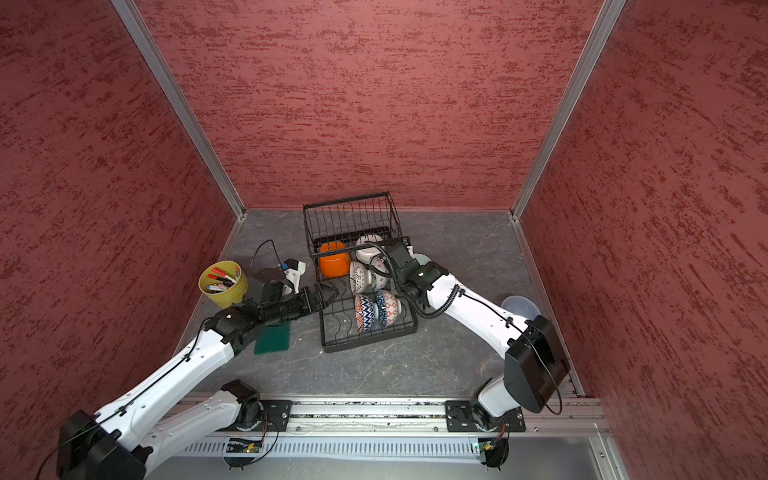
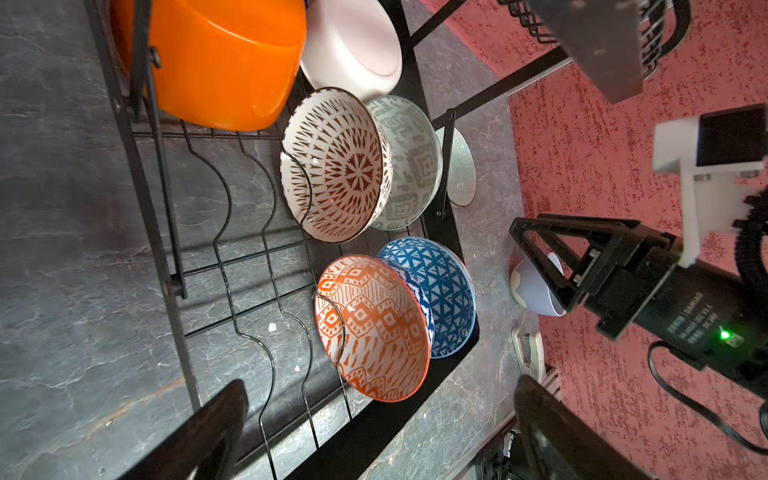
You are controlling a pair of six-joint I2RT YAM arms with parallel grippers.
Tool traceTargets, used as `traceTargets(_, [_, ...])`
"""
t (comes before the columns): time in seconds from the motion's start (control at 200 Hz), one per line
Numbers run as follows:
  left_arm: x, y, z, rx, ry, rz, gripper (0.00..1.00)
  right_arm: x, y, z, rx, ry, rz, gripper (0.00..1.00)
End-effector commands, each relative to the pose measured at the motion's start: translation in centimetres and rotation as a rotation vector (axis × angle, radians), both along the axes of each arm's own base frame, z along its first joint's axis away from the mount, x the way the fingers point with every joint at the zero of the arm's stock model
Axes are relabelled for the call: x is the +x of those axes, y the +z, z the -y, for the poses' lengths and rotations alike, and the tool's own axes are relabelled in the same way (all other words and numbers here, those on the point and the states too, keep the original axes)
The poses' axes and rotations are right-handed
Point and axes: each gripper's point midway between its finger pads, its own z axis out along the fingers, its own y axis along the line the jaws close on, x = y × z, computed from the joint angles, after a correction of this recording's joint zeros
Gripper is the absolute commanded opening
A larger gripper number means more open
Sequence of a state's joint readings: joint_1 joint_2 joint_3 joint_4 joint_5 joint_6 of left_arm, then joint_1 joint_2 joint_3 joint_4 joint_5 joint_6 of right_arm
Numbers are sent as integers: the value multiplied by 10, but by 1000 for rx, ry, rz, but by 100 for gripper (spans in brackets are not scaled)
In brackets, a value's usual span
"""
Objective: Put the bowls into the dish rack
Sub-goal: 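Open the right gripper and draw it back toward the pale green bowl, then lower the right gripper onto the pale green striped bowl rim and close it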
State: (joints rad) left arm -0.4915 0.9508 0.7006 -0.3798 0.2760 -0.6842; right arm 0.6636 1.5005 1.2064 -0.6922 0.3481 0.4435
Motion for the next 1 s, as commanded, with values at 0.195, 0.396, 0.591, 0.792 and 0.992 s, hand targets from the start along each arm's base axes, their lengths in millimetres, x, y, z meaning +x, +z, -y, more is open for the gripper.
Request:
traceTargets(0.195, [11, 6, -3, 24, 41, 42, 100, 29, 1, 22, 144, -82, -5, 57])
traceTargets(0.396, [10, -4, -15, 83, 81, 24, 100, 42, -14, 47, 134, -152, -32, 57])
traceTargets(0.591, [8, -16, -27, 110, 116, 4, 100, 56, -33, 69, 162, -196, -59, 55])
traceTargets(0.792, [8, -31, -39, 116, 155, -31, 100, 70, -52, 77, 199, -213, -92, 51])
traceTargets(0.992, [5, -42, -41, 118, 157, -57, 100, 78, -69, 80, 194, -225, -121, 47])
